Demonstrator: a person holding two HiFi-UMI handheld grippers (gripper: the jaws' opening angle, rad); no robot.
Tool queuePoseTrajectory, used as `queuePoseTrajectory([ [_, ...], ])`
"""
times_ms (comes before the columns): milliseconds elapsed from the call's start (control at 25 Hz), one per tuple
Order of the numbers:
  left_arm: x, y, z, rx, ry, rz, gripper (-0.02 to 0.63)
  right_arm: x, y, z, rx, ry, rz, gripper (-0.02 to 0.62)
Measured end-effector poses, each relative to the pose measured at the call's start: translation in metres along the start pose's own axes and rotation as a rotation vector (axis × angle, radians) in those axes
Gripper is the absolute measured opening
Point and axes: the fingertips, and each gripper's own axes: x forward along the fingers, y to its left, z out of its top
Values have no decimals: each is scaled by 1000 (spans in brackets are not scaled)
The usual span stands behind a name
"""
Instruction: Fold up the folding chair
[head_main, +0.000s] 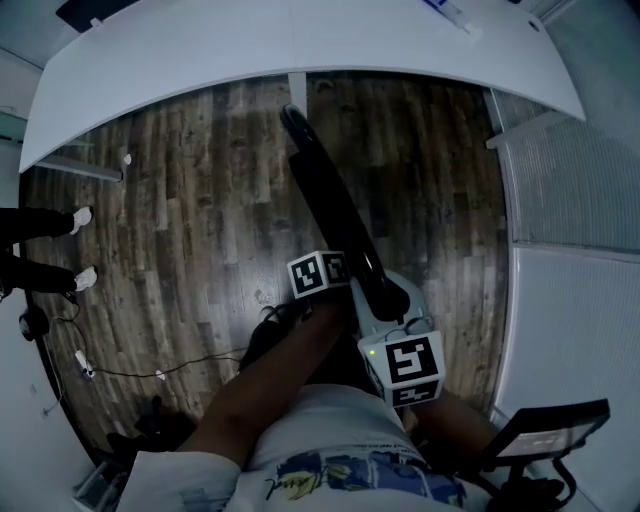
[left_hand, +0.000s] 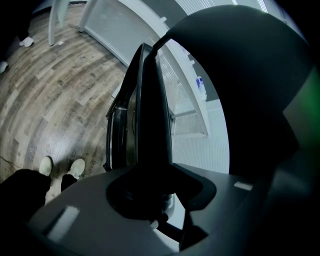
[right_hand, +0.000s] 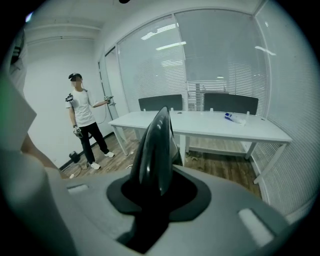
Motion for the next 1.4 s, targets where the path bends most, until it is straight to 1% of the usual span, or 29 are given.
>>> queuePoseTrajectory([
  [240, -41, 17, 58, -113, -162, -41, 129, 33, 45, 38, -142, -12, 140, 89],
  [400, -74, 42, 104, -188, -262, -55, 129, 68, 81, 64, -229, -18, 240, 87],
  [600, -116, 80, 156, -270, -360, -33, 129, 112, 125, 94, -297, -6, 347, 86],
  [920, -152, 132, 243, -410, -481, -9, 129, 198, 166, 139, -384, 35, 501, 84],
  [1120, -159, 153, 274, -480, -536, -4, 129, 233, 179, 151, -429, 68, 573, 84],
  [1280, -154, 154, 301, -551, -593, -9, 129, 256, 167, 158, -495, 120, 634, 84],
  [1400, -144, 150, 316, -594, -629, -8, 129, 269, 157, 170, -519, 108, 690, 84],
])
